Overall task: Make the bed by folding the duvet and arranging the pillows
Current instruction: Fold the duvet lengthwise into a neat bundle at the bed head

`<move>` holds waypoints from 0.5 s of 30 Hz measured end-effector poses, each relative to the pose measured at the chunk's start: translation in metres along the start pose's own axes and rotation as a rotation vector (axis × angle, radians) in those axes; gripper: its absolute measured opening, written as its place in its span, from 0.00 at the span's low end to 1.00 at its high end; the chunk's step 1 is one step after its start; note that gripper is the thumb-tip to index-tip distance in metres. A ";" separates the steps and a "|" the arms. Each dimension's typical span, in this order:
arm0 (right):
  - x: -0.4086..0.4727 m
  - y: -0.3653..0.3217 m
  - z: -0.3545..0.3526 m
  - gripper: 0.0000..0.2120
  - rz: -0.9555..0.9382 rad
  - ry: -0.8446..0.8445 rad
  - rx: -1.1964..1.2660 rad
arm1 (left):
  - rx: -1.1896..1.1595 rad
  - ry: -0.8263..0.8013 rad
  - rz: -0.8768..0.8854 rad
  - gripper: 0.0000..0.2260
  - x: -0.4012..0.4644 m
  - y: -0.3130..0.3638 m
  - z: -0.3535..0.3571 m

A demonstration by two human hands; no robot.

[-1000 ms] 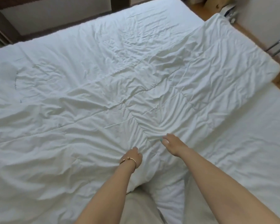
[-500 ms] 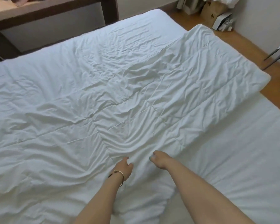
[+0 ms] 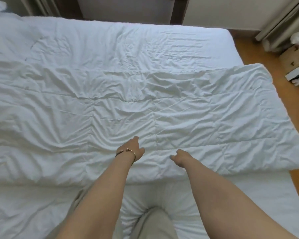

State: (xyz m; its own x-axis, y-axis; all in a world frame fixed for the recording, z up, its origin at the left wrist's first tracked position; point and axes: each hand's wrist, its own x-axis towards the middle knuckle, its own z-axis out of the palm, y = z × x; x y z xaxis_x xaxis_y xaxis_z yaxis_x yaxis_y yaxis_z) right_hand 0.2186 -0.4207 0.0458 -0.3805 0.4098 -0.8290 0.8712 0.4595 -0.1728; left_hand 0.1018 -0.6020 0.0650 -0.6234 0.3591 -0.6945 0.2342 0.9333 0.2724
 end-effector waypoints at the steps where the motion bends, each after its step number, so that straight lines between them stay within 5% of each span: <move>1: 0.002 -0.003 0.000 0.28 -0.006 0.009 0.058 | -0.018 0.020 0.010 0.27 0.001 -0.006 -0.003; 4: -0.002 -0.015 0.010 0.31 -0.006 0.005 0.310 | 0.016 0.017 0.046 0.29 -0.003 -0.028 -0.007; 15: -0.037 -0.072 0.000 0.35 0.069 0.125 0.371 | 0.270 -0.095 0.258 0.26 0.024 -0.024 -0.063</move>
State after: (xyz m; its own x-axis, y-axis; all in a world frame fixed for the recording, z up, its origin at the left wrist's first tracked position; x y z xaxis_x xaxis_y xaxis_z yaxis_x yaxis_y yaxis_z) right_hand 0.1704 -0.4690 0.0889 -0.3324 0.5330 -0.7781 0.9401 0.1216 -0.3184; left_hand 0.0344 -0.6161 0.0836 -0.4494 0.5698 -0.6880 0.5706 0.7757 0.2697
